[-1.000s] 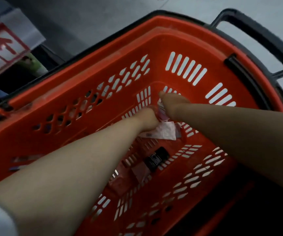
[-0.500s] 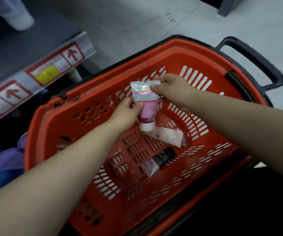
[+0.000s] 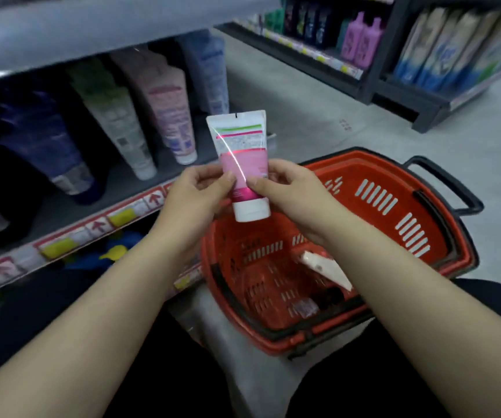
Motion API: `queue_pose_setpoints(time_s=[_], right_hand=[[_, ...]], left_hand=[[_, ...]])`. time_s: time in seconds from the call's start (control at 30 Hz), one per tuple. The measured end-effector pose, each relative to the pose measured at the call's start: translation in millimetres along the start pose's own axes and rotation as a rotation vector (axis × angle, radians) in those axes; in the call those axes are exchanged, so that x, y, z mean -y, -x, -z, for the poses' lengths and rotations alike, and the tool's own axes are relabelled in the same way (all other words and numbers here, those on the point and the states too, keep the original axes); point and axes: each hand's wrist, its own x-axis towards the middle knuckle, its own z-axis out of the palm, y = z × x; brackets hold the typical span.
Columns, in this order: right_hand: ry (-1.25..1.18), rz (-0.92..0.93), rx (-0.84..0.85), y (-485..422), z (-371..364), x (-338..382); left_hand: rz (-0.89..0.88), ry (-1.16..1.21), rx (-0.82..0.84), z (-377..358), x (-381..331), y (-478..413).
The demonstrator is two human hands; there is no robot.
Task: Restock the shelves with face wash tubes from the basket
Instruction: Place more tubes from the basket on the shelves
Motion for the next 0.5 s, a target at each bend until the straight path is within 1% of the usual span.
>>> queue_pose_setpoints(time_s=[0.07, 0.23, 0.33, 0.5], right_hand=[[0.017, 0.063, 0.022, 3, -24, 26], [0.078, 0.215, 0.053, 3, -81, 81], [0.163, 0.308, 0.106, 0, -112, 111], [0.308, 0.448, 0.107, -17, -155, 159]], left_hand=[[-0.077, 0.003, -0.018, 21, -24, 16], [-0.258, -0.065, 0.007, 61, -78, 48], [-0.366, -0.157, 0.001, 88, -108, 57], [-0.440, -0.205, -0.076, 125, -152, 55]])
